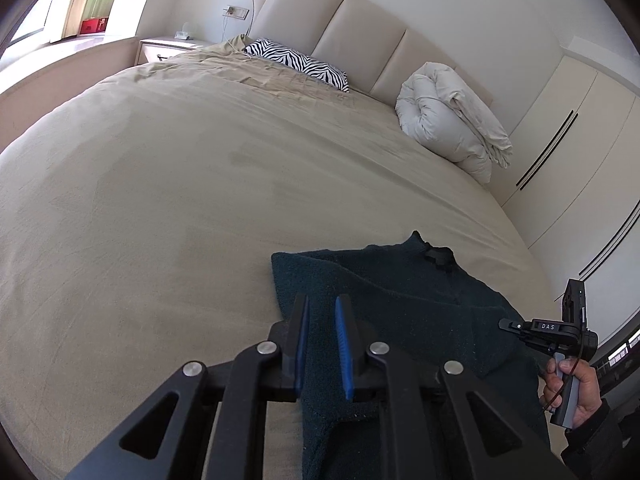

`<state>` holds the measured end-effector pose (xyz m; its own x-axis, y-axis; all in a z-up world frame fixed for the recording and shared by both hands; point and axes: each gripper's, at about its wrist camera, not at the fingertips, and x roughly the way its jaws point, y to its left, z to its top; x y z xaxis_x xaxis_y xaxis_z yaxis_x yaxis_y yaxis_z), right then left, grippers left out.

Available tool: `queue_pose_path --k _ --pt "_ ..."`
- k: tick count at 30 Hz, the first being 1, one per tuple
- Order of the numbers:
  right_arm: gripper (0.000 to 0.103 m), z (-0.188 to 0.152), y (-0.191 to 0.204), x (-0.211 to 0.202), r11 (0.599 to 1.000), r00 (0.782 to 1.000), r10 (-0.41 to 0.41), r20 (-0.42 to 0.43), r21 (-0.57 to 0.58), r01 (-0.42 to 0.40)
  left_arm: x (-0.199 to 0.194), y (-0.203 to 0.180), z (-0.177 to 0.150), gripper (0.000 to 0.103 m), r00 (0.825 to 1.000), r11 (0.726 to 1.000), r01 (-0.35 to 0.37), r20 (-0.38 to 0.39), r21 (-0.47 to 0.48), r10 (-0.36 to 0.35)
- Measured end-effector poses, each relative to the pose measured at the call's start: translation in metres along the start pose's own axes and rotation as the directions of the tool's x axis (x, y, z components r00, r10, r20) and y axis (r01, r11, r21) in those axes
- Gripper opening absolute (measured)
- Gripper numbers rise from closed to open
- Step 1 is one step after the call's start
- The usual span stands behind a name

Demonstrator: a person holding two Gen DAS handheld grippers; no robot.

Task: Fold small clothes
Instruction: 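Carry the sleeve across the sweater body with the left gripper and release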

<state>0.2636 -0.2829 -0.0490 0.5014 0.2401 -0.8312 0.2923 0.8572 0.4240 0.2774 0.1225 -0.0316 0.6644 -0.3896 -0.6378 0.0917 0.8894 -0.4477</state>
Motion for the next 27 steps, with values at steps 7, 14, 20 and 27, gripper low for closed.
queue_pose_path --k 7,14,20,27 --pt "0.007 -0.003 -0.02 -0.001 1.0 1.0 -0.017 0.005 0.014 0.017 0.026 0.008 0.001 0.015 0.999 0.999 0.018 -0.05 -0.03 -0.019" --pt "0.007 -0.006 -0.022 0.011 1.0 1.0 -0.011 -0.012 0.012 0.011 0.048 0.006 0.005 0.015 0.996 0.999 0.038 -0.077 -0.03 -0.04" --pt "0.007 -0.008 -0.028 0.013 0.999 1.0 0.029 -0.01 0.046 -0.028 0.092 0.018 0.012 0.015 0.986 0.999 0.011 -0.166 -0.039 -0.018" --pt "0.008 -0.011 -0.042 0.011 0.992 0.995 0.099 -0.01 0.085 -0.097 0.106 0.024 0.017 0.005 0.981 0.998 0.03 -0.189 -0.049 -0.039"
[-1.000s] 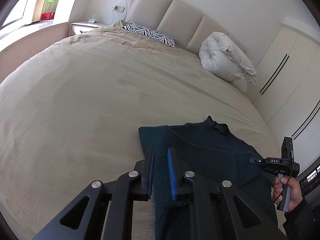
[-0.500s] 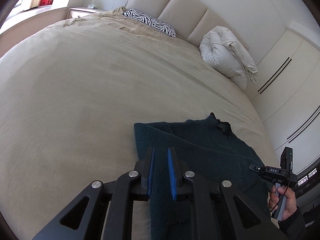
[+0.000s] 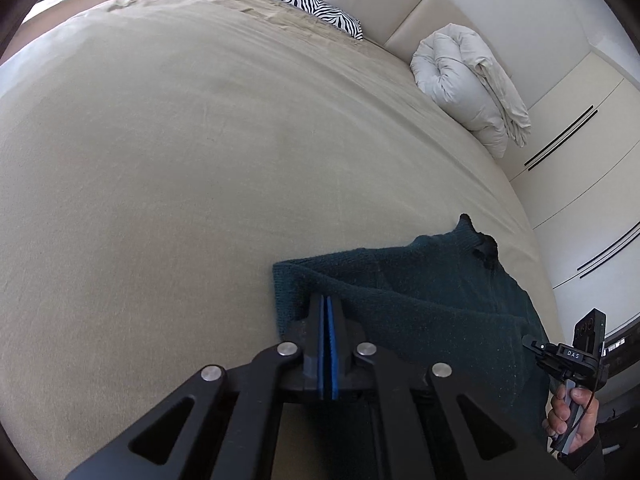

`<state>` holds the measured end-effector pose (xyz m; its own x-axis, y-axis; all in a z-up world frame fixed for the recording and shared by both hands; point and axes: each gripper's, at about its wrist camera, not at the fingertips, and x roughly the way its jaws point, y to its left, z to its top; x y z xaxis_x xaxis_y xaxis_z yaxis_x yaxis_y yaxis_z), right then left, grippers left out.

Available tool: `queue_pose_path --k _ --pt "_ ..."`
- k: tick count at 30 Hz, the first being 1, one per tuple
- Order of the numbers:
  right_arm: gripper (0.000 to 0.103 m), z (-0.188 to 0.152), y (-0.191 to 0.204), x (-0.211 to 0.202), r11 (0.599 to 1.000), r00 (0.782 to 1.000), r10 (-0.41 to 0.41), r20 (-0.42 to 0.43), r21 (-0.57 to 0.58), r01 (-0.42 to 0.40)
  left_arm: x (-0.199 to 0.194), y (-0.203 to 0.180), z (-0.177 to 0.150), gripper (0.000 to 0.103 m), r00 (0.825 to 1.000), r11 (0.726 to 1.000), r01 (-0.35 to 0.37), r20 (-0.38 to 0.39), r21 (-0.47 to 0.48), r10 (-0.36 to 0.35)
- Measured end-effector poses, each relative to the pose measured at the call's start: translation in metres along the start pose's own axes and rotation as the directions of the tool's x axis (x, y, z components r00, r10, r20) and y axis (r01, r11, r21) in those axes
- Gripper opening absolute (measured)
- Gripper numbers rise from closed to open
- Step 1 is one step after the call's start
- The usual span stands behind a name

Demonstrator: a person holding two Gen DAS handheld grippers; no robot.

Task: Fold small clothes
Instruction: 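Carry the sleeve across the sweater body with the left gripper and release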

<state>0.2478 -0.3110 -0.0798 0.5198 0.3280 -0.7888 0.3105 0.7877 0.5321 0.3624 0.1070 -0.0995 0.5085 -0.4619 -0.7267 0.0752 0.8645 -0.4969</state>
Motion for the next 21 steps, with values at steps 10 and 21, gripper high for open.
queue_pose_path --k 10,21 --pt "0.009 -0.016 0.0 -0.011 1.0 1.0 0.001 -0.022 0.005 -0.001 -0.022 -0.034 -0.061 0.006 0.999 0.98 -0.031 -0.021 0.195 0.036" --pt "0.009 -0.039 -0.015 -0.028 1.0 1.0 0.008 -0.014 0.023 -0.008 -0.035 -0.051 -0.091 0.019 0.995 0.949 -0.096 0.001 0.3 0.1"
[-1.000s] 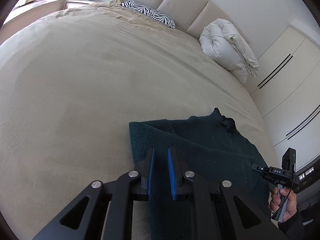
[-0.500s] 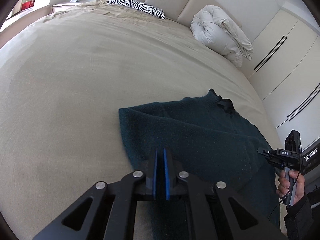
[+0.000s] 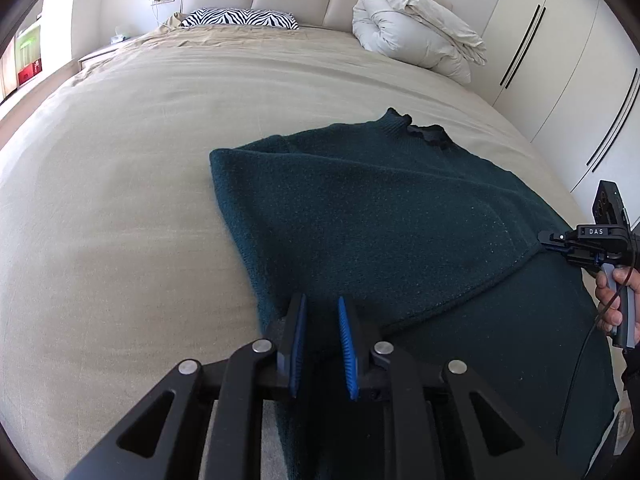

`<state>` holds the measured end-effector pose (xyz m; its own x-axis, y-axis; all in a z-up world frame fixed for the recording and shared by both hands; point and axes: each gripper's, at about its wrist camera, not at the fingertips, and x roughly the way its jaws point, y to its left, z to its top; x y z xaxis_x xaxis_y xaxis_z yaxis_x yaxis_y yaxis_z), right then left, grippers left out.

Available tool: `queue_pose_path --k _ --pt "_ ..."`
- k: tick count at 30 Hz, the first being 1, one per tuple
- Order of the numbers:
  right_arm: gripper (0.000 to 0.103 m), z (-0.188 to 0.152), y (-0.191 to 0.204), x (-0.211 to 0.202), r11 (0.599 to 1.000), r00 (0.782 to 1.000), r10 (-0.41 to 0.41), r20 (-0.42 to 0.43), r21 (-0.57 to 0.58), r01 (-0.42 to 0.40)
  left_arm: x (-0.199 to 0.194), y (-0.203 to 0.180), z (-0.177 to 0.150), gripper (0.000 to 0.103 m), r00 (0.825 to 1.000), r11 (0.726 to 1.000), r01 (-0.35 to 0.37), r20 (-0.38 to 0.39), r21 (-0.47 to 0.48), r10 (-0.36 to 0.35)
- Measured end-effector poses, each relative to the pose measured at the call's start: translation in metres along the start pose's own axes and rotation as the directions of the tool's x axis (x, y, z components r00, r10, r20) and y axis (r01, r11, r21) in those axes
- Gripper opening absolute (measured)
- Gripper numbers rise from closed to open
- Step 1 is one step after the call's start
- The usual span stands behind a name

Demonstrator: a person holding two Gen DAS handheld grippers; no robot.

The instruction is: Fold small clothes

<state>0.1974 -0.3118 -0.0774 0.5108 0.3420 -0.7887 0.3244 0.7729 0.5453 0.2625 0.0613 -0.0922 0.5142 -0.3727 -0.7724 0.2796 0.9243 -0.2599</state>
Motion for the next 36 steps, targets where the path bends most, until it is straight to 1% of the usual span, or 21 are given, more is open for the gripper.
queue_pose_path --k 1,3,5,6,7,8,9,11,13,15,17,21,23,25,26,27,29,30,32,34,36 --pt "0.009 -0.001 -0.003 -0.003 1.0 1.0 0.008 -0.003 0.012 -0.008 -0.003 0.0 0.001 0.019 1.0 1.0 0.0 0.001 -0.02 0.0" --pt "0.009 -0.003 -0.011 -0.017 0.999 1.0 0.017 0.016 0.051 -0.017 -0.014 -0.003 0.002 0.026 1.0 0.999 -0.01 0.019 -0.033 0.011" --pt "0.009 -0.008 -0.025 -0.043 0.996 0.996 0.029 0.081 0.076 -0.036 -0.032 -0.015 -0.002 0.047 0.998 1.0 0.002 0.063 -0.021 0.0" --pt "0.016 -0.012 -0.036 -0.059 0.995 0.992 0.042 0.122 0.087 -0.052 -0.04 -0.02 -0.004 0.052 0.996 1.0 0.014 0.088 -0.014 -0.013" --pt "0.021 -0.017 -0.05 -0.075 0.992 0.986 0.044 0.162 0.107 -0.062 -0.048 -0.029 -0.007 0.065 0.993 0.999 0.03 0.111 -0.01 -0.029" --pt "0.031 -0.023 -0.066 -0.091 0.988 0.979 0.04 0.199 0.141 -0.069 -0.054 -0.035 -0.01 0.074 0.991 0.999 0.046 0.126 -0.01 -0.044" --pt "0.048 -0.029 -0.086 -0.107 0.98 0.972 0.031 0.235 0.184 -0.076 -0.059 -0.041 -0.013 0.074 0.989 0.998 0.064 0.135 -0.012 -0.062" --pt "0.061 -0.044 -0.131 -0.14 0.951 0.948 0.006 0.317 0.292 -0.103 -0.062 -0.054 -0.017 0.074 0.985 0.993 0.116 0.134 -0.027 -0.111" --pt "0.061 -0.06 -0.178 -0.169 0.912 0.925 -0.017 0.379 0.385 -0.142 -0.062 -0.065 -0.02 0.074 0.978 0.983 0.172 0.13 -0.06 -0.163" --pt "0.061 -0.076 -0.223 -0.19 0.852 0.909 -0.053 0.414 0.493 -0.175 -0.058 -0.075 -0.023 0.074 0.971 0.972 0.217 0.121 -0.091 -0.206" --pt "0.058 -0.088 -0.256 -0.207 0.802 0.888 -0.06 0.456 0.552 -0.229 -0.052 -0.087 -0.023 0.074 0.967 0.963 0.242 0.105 -0.114 -0.231" --pt "0.057 -0.093 -0.29 -0.224 0.724 0.85 -0.077 0.521 0.616 -0.312 -0.038 -0.105 -0.022 0.074 0.959 0.947 0.283 0.078 -0.151 -0.274" --pt "0.057 -0.086 -0.301 -0.223 0.7 0.839 -0.074 0.539 0.627 -0.341 -0.033 -0.113 -0.02 0.074 0.951 0.936 0.308 0.073 -0.168 -0.3" --pt "0.05 -0.075 -0.306 -0.22 0.709 0.838 -0.1 0.537 0.629 -0.319 -0.029 -0.116 -0.019 0.074 0.946 0.927 0.325 0.065 -0.186 -0.319" --pt "0.041 -0.068 -0.311 -0.22 0.716 0.84 -0.109 0.532 0.629 -0.305 -0.027 -0.117 -0.018 0.074 0.944 0.925 0.329 0.062 -0.193 -0.323" --pt "0.028 -0.061 -0.32 -0.223 0.722 0.842 -0.123 0.525 0.629 -0.286 -0.025 -0.116 -0.017 0.074 0.943 0.922 0.332 0.059 -0.2 -0.327" --pt "0.014 -0.052 -0.325 -0.22 0.725 0.851 -0.184 0.492 0.652 -0.221 -0.021 -0.114 -0.015 0.074 0.942 0.917 0.334 0.049 -0.218 -0.332" --pt "0.01 -0.049 -0.328 -0.222 0.724 0.849 -0.2 0.489 0.658 -0.209 -0.019 -0.113 -0.014 0.074 0.941 0.914 0.338 0.046 -0.226 -0.336" --pt "0.009 -0.038 -0.32 -0.228 0.739 0.84 -0.229 0.492 0.649 -0.179 -0.016 -0.11 -0.011 0.074 0.936 0.907 0.348 0.047 -0.236 -0.348" --pt "0.009 -0.022 -0.29 -0.235 0.791 0.825 -0.263 0.501 0.601 -0.112 -0.016 -0.107 -0.007 0.074 0.932 0.9 0.36 0.056 -0.247 -0.358" --pt "0.009 -0.001 -0.241 -0.238 0.864 0.82 -0.271 0.505 0.503 -0.024 -0.015 -0.104 -0.002 0.074 0.923 0.884 0.381 0.063 -0.269 -0.379"
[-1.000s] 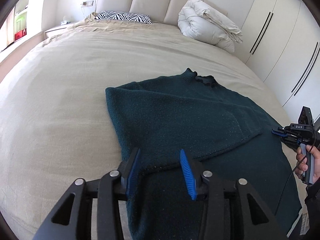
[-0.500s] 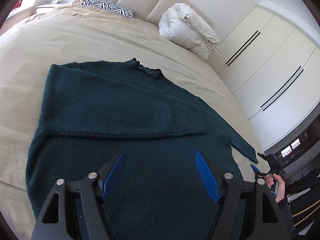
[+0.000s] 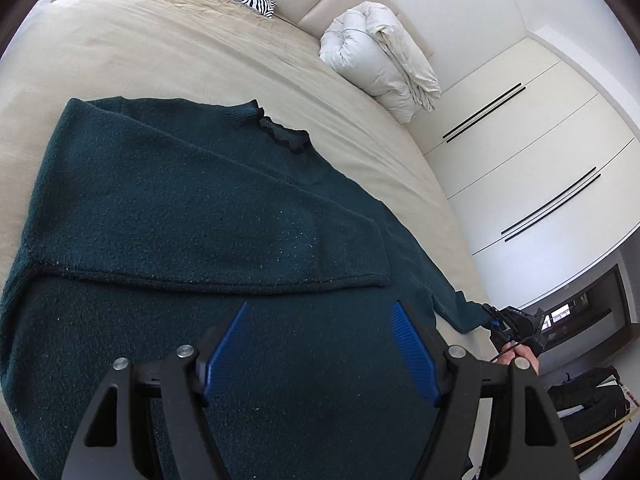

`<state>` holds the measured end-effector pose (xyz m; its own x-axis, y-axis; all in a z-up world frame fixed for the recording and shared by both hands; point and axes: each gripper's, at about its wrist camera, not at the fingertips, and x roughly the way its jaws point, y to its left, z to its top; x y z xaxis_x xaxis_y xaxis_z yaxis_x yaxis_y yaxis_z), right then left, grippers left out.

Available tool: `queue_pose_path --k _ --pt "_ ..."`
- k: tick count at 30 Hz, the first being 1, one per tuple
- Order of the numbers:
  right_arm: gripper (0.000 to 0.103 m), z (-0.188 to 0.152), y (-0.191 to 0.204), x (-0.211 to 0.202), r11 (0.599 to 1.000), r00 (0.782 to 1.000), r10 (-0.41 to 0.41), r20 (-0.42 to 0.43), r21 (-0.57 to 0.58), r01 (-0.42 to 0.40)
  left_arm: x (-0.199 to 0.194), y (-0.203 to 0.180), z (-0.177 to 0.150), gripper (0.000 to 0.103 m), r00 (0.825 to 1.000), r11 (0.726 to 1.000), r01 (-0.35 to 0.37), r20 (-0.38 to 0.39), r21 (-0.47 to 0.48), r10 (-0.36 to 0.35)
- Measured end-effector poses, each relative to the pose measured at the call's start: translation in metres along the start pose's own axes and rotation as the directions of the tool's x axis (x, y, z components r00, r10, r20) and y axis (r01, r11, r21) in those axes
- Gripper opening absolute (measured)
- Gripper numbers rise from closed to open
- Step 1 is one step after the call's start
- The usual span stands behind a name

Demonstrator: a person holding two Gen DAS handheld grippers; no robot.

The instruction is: Fold small clothes

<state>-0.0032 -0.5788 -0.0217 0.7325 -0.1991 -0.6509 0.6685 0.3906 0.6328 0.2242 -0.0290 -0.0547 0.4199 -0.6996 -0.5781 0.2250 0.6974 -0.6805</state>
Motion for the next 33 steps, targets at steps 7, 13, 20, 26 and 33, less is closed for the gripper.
queue_pose_path --k 7,13,20,26,33 --pt "0.008 -0.155 0.223 0.023 0.664 0.992 -0.024 -0.128 -0.743 -0.08 0.01 0.006 0.014 0.074 0.995 0.991 0.096 0.007 -0.093 -0.095" --pt "0.008 -0.305 0.271 0.047 0.401 0.971 -0.108 -0.213 -0.903 -0.154 0.032 0.01 0.012 0.076 0.986 0.976 0.154 -0.044 -0.151 -0.162" --pt "0.008 -0.316 0.231 0.046 0.467 0.956 -0.106 -0.272 -0.863 -0.194 0.07 0.007 0.008 0.082 0.97 0.948 0.18 -0.112 -0.262 -0.215" --pt "0.011 -0.312 0.224 0.036 0.5 0.956 -0.059 -0.288 -0.837 -0.221 0.103 -0.015 0.025 0.082 0.964 0.95 0.168 -0.159 -0.263 -0.214" --pt "0.012 -0.31 0.228 0.031 0.512 0.949 -0.016 -0.316 -0.818 -0.263 0.129 -0.034 0.035 0.011 0.952 0.965 0.143 -0.236 -0.218 -0.195"
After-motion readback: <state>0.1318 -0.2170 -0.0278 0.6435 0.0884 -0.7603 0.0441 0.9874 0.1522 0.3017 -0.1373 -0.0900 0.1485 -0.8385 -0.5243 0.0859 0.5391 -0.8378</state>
